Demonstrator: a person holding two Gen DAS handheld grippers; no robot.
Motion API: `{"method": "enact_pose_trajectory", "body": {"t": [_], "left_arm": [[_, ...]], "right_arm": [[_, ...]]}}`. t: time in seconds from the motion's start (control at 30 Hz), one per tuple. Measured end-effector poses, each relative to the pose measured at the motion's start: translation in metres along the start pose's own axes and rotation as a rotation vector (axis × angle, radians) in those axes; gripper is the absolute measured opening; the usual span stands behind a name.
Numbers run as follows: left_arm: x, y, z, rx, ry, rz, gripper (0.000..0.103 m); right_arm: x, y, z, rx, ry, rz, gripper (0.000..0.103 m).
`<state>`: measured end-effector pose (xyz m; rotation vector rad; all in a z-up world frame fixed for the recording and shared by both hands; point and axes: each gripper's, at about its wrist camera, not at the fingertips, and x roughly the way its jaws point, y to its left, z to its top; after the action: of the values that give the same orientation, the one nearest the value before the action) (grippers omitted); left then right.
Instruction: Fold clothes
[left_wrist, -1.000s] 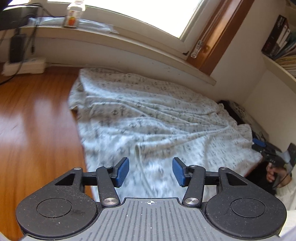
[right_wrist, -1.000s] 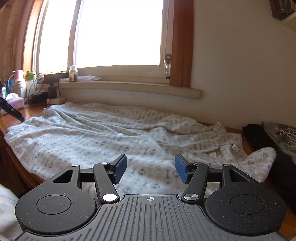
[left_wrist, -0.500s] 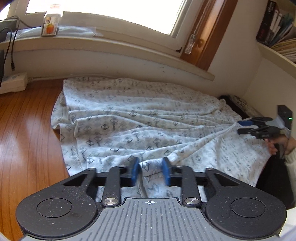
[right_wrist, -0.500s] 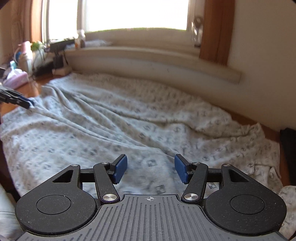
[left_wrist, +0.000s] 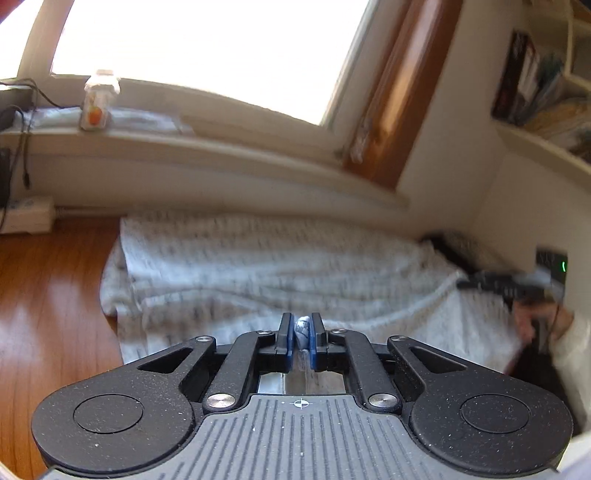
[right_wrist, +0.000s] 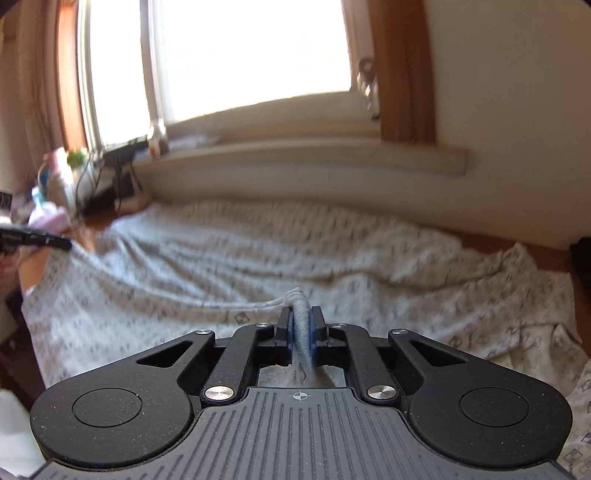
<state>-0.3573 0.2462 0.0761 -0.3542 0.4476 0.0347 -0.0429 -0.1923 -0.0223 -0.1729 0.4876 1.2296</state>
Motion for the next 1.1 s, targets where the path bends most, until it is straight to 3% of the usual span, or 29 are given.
{"method": "enact_pose_trajectory", "body": {"t": [0.13, 0.23, 0.37, 0.5, 0.63, 0.83, 0.9, 0.93, 1.0, 1.1], "left_arm": [[0.001, 0.01, 0.013, -0.086, -0.051, -0.045, 0.008], [0.003, 0.017, 0.021, -0.201, -0.062, -0.135, 0.008], [0.004, -0.008, 0.031, -0.151, -0.02, -0.19, 0.008], [-0.007, -0.038, 0.039, -0.096, -0.029, -0.253, 0.008], [-0.008, -0.035, 0.049, -0.083, -0.052, -0.189, 0.008], [0.021, 0.022, 0.048, -0.192, -0.024, -0.072, 0.008], [0.038, 0.033, 0.041, -0.187, 0.044, -0.019, 0.008], [0.047, 0.036, 0.036, -0.18, 0.092, 0.009, 0.009], [0.062, 0.042, 0.024, -0.163, 0.18, 0.07, 0.013], [0.061, 0.044, 0.011, -0.155, 0.195, 0.115, 0.018]], "right_arm": [[0.002, -0.004, 0.001, 0.019, -0.04, -0.024, 0.008], [0.005, -0.011, -0.002, 0.064, -0.034, -0.009, 0.008], [0.002, -0.011, -0.006, 0.063, -0.033, 0.014, 0.008], [-0.005, -0.009, -0.003, 0.046, -0.051, 0.031, 0.008], [-0.002, -0.011, 0.002, 0.047, -0.056, 0.006, 0.008], [0.017, -0.014, 0.002, 0.072, 0.0, -0.051, 0.009], [0.026, -0.015, 0.001, 0.086, 0.068, -0.083, 0.022], [0.029, -0.014, 0.0, 0.073, 0.091, -0.099, 0.023], [0.024, -0.01, -0.003, 0.05, 0.078, -0.112, 0.029], [0.009, -0.004, -0.006, 0.03, 0.06, -0.106, 0.035]]}}
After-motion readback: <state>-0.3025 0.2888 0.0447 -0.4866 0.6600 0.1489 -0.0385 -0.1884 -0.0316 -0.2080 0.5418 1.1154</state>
